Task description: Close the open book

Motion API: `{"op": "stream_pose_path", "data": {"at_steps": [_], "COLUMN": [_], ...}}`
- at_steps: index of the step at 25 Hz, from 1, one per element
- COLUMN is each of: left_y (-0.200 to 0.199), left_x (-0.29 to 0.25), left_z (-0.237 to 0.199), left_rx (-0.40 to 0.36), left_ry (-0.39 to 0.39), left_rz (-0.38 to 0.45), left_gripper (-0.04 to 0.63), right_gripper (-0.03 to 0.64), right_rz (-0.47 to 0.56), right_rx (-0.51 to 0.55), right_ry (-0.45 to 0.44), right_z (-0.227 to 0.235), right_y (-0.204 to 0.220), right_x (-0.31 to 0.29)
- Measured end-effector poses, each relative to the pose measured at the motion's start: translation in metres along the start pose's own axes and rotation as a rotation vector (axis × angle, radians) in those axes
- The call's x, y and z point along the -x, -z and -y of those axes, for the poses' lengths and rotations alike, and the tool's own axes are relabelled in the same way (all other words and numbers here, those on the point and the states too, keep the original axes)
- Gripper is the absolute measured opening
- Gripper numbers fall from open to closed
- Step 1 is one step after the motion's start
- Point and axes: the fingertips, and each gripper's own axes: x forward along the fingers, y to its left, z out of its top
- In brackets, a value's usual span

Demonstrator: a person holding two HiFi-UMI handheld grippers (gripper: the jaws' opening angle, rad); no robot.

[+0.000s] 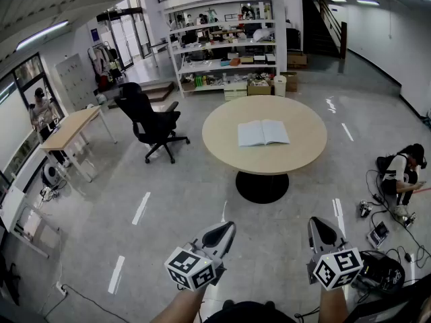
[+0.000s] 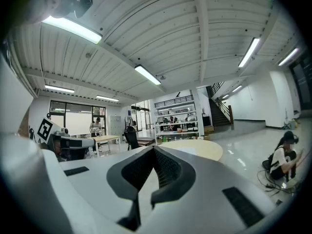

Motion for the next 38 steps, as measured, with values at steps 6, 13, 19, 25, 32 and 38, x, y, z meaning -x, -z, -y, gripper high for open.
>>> {"op": "stream_pose_path", "data": {"at_steps": [6, 13, 19, 25, 32, 38], "left_y": [-0.013, -0.014, -0.008, -0.01, -0.007, -0.004], "left_x": [0.005, 0.006, 0.008, 0.008, 0.014, 0.015], "left_z": [-0.002, -0.002, 0.004, 0.004, -0.013, -0.036], "left_rx": [-0.01, -0.018, -0.008, -0.016, -0.011, 0.016], "left_ry": [-0.008, 0.001, 0.02, 0.022, 0.015, 0.031], "left_rz": [0.016, 0.017, 0.003, 0.004, -0.003, -0.011], "left_gripper": [-0.014, -0.014, -0.014, -0.014, -0.014, -0.014], "right_gripper": [-0.003, -0.003, -0.003, -0.003, -0.003, -0.002], "right_rz": [-0.005, -0.003, 0.016, 0.019, 0.004, -0.011], "right_rx": [-0.003, -0.016, -0.038, -0.051, -0.038, -0.031], "right_ry": [0.004, 0.03, 0.02, 0.011, 0.0, 0.009], "right_z": [-0.003, -0.001, -0.001, -0.005, -0.025, -0.036], "right_y": [-0.008, -0.007, -0.005, -0.005, -0.003, -0.004], "right_x": [0.003, 0.008, 0.007, 0.003, -0.01, -0.031]}}
